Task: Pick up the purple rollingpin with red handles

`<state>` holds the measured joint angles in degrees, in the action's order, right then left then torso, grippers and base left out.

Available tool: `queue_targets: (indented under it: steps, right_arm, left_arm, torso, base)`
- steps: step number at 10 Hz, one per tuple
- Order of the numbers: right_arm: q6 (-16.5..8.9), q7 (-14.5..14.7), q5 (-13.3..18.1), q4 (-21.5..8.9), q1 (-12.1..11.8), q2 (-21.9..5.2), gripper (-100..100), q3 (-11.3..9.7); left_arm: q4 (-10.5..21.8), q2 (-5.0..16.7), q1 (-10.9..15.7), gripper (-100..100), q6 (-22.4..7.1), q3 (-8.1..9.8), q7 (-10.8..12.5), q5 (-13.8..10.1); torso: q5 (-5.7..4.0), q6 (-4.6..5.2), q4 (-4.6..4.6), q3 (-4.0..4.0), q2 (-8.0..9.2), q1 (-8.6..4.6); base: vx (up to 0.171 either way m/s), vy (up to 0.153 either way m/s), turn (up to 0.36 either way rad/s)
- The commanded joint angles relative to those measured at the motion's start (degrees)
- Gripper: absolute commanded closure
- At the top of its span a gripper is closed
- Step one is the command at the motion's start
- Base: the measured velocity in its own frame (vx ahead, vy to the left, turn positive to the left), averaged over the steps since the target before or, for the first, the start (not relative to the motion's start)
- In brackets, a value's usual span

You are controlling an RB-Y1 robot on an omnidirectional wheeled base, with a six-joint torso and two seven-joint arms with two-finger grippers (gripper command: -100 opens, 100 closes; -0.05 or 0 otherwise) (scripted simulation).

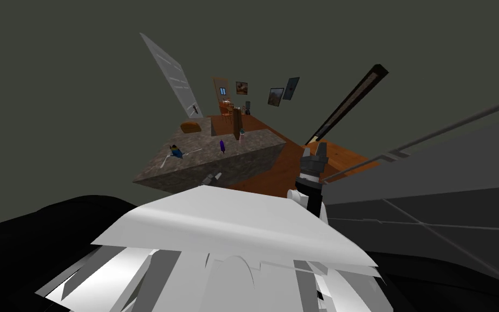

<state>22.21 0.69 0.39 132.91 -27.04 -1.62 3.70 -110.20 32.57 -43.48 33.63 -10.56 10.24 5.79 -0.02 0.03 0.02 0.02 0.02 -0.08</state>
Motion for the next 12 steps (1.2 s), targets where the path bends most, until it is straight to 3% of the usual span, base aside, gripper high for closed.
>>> queue_targets:
  steps: [1, 2, 3, 4, 5, 6, 9, 10, 11, 12]
  right_arm:
    - [0.00, 0.00, 0.00, 0.00, 0.00, 0.00, 0, 0.00]
    - [0.00, 0.00, 0.00, 0.00, -0.01, 0.00, 0, 0.01]
    - [0.00, 0.00, 0.00, 0.00, -0.01, 0.00, 0, 0.01]
    - [0.00, 0.00, 0.00, 0.00, 0.00, 0.00, 0, 0.00]
    - [0.00, 0.00, 0.00, 0.00, -0.01, 0.00, 0, 0.01]
    - [0.00, 0.00, 0.00, 0.00, 0.00, 0.00, 0, 0.00]
    - [0.00, 0.00, 0.00, 0.00, -0.01, 0.00, 0, 0.01]
    - [0.00, 0.00, 0.00, 0.00, -0.01, 0.00, 0, 0.00]
    - [0.00, 0.00, 0.00, 0.00, -0.01, 0.00, 0, 0.01]
    - [0.00, 0.00, 0.00, 0.00, -0.01, 0.00, 0, 0.00]
  left_arm:
    - [2.86, 1.90, -0.15, -100, 0.95, -0.13, 1.16, -0.19]
    - [3.29, 1.90, -0.15, -100, 0.95, -0.13, 1.16, -0.19]
    - [5.90, 4.58, -1.38, -100, 1.82, -0.87, 2.85, -0.25]
    - [6.57, 4.66, -1.38, -100, 1.82, -0.87, 2.85, -0.25]
    - [9.25, 7.36, -2.66, -100, 2.76, -1.63, 4.60, -0.33]
    - [10.00, 7.50, -2.66, -100, 2.76, -1.63, 4.60, -0.33]
    - [15.91, 12.64, -5.37, -100, 4.79, -3.24, 8.25, -0.50]
    - [17.15, 13.34, -5.37, -100, 4.79, -3.24, 8.25, -0.50]
    - [19.93, 15.01, -6.77, -100, 5.88, -4.09, 10.12, -0.59]
    - [20.79, 16.28, -6.77, -100, 5.88, -4.09, 10.12, -0.59]
  torso:
    - [0.00, 0.00, 0.00, 0.00, 0.00, 0.00]
    - [0.01, -0.04, 0.00, -0.01, -0.02, 0.04]
    - [0.02, -0.04, 0.00, -0.02, -0.03, 0.08]
    - [0.01, 0.01, -0.01, -0.03, -0.05, 0.04]
    - [0.01, -0.04, -0.01, -0.03, -0.05, 0.05]
    - [0.01, -0.01, -0.01, -0.04, -0.06, 0.04]
    - [0.01, -0.04, -0.02, -0.06, -0.10, 0.04]
    - [0.00, -0.02, -0.03, -0.07, -0.13, -0.02]
    - [-0.01, -0.04, -0.02, -0.07, -0.12, 0.02]
    - [0.00, 0.00, -0.03, -0.08, -0.14, 0.04]
  base:
    - [0.000, -0.025, -0.081]
    - [0.000, -0.009, 0.031]
    - [0.007, -0.031, -0.242]
    - [0.005, -0.022, -0.088]
    - [0.013, -0.028, -0.183]
    - [0.013, -0.022, -0.090]
    - [0.025, -0.035, -0.160]
    - [0.027, -0.029, -0.107]
    - [0.034, -0.028, -0.222]
    - [0.026, -0.019, -0.110]
